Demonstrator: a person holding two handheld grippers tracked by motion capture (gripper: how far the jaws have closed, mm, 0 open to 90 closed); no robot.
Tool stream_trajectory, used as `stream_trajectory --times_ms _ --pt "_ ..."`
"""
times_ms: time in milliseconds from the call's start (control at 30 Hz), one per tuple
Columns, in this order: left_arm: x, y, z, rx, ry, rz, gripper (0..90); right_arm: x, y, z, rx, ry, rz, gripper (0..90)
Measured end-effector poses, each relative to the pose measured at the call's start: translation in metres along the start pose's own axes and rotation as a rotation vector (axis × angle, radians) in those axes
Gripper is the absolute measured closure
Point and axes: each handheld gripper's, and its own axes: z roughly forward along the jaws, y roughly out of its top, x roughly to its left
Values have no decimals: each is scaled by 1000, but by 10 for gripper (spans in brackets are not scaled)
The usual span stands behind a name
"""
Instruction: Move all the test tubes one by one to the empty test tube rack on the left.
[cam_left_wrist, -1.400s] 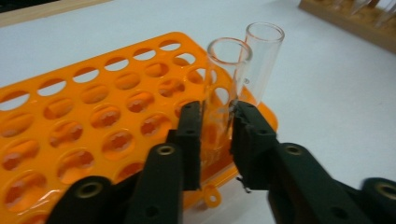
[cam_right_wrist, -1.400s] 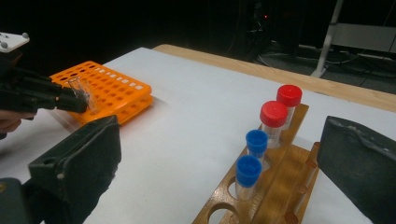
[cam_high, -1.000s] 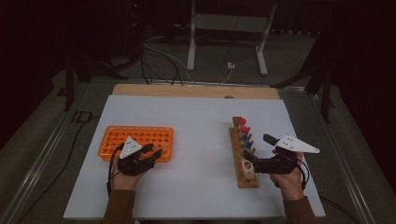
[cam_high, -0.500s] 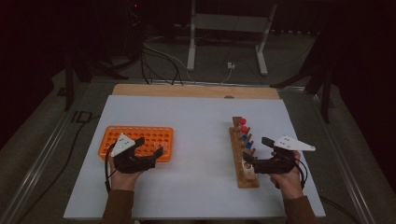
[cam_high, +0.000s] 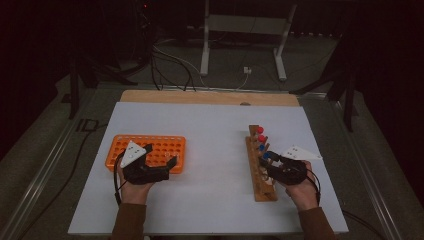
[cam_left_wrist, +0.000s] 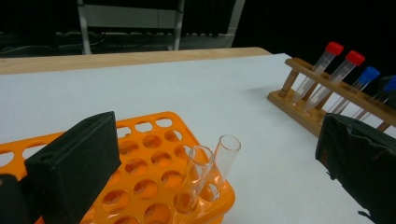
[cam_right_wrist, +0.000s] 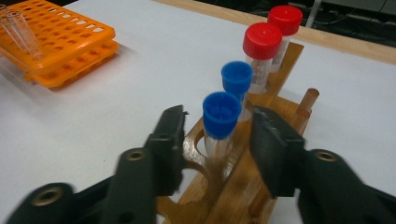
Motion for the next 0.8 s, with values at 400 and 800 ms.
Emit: stream_trajectory --times_ms 400,800 --pt "0 0 0 -5 8 -1 6 6 1 10 24 -25 -32 760" --pt "-1 0 1 -3 12 5 6 2 6 1 -11 -5 10 765"
